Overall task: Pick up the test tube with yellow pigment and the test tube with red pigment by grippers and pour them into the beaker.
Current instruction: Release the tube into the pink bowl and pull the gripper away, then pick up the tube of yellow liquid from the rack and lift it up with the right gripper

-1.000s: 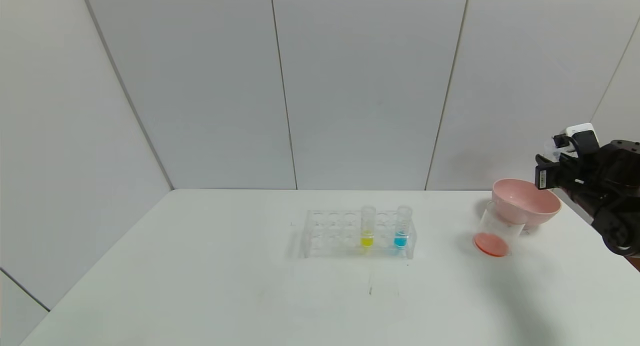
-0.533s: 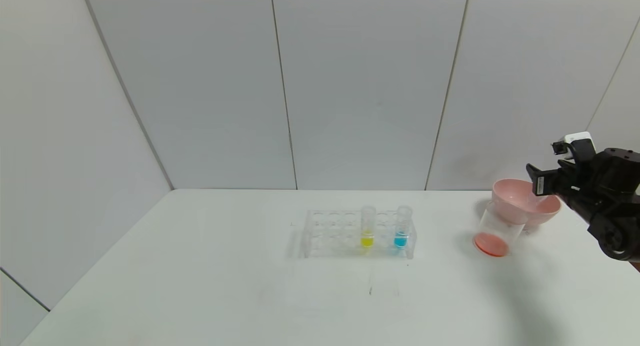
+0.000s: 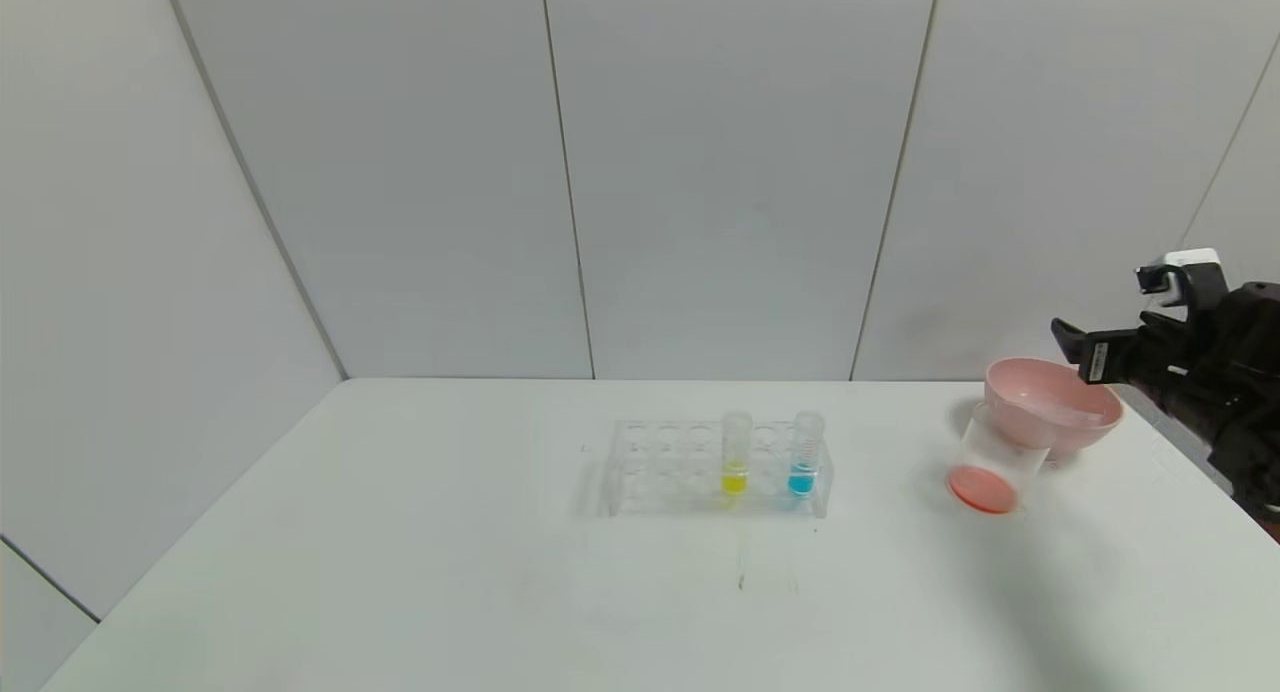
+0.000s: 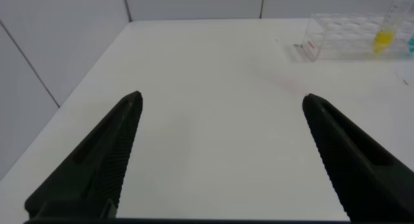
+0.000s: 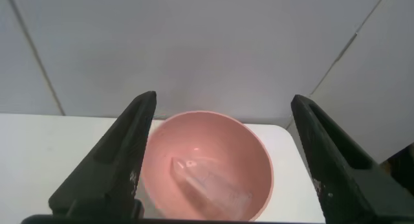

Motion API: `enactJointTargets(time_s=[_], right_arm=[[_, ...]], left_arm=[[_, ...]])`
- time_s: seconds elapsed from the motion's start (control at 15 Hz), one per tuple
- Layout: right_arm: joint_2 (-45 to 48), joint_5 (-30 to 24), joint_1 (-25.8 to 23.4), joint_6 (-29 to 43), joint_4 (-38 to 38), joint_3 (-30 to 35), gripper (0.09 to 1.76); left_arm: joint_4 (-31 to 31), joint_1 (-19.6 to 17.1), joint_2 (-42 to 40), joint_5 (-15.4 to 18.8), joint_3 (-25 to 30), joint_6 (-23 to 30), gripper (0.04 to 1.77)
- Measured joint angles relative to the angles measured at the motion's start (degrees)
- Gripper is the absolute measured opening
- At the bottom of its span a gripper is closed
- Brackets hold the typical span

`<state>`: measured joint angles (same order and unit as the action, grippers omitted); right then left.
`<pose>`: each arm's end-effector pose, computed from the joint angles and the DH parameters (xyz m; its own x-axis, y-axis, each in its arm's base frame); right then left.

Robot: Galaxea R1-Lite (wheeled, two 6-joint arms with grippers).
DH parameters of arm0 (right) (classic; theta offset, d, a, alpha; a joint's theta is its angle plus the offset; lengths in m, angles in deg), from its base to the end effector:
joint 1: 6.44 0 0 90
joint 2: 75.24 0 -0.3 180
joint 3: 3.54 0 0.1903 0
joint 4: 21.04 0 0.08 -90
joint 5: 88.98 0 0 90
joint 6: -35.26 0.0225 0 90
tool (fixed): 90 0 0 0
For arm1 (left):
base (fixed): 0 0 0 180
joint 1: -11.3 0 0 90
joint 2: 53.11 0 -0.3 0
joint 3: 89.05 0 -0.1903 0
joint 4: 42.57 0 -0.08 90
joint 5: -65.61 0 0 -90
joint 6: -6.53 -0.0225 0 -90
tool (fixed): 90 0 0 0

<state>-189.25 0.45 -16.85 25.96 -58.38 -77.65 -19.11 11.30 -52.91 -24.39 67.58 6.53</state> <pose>0.3644 -0.0667 0.1474 0.9843 -0.1707 -0.0447 0.1616 0.9736 -0.1610 -0.0225 0.0000 0.0754 1.0000 0.0000 -0.0051 0.0000 1.0000 0.0000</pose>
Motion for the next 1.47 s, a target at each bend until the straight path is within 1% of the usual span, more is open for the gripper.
enactJointTargets(time_s=[0.13, 0.27, 0.47, 0.6, 0.73, 0.87, 1.0, 1.13, 1.47], right_arm=[[5.5, -1.0, 2.3, 1.0, 1.2, 4.9, 1.54], [9.8, -0.6, 6.0, 1.5, 1.5, 11.1, 1.58], [13.9, 0.1, 11.3, 4.9, -1.5, 20.4, 1.62], [15.2, 1.8, 14.0, 8.4, -3.9, 25.8, 1.64], [16.0, 5.1, 16.5, 12.7, -5.7, 30.0, 1.66], [16.6, 7.4, 19.6, 14.7, -6.5, 32.8, 1.67], [17.1, 9.4, 23.8, 15.0, -6.9, 34.3, 1.68], [17.3, 12.8, 29.9, 15.1, -7.3, 34.9, 1.68], [17.4, 23.3, 46.5, 15.0, -7.5, 34.8, 1.70]], left_arm=[[0.0, 0.0, 0.0, 0.0, 0.0, 0.0, 1.76], [0.0, 0.0, 0.0, 0.0, 0.0, 0.0, 1.76], [0.0, 0.0, 0.0, 0.0, 0.0, 0.0, 1.76], [0.0, 0.0, 0.0, 0.0, 0.0, 0.0, 1.76], [0.0, 0.0, 0.0, 0.0, 0.0, 0.0, 1.76], [0.0, 0.0, 0.0, 0.0, 0.0, 0.0, 1.76], [0.0, 0.0, 0.0, 0.0, 0.0, 0.0, 1.76], [0.0, 0.0, 0.0, 0.0, 0.0, 0.0, 1.76], [0.0, 0.0, 0.0, 0.0, 0.0, 0.0, 1.76]])
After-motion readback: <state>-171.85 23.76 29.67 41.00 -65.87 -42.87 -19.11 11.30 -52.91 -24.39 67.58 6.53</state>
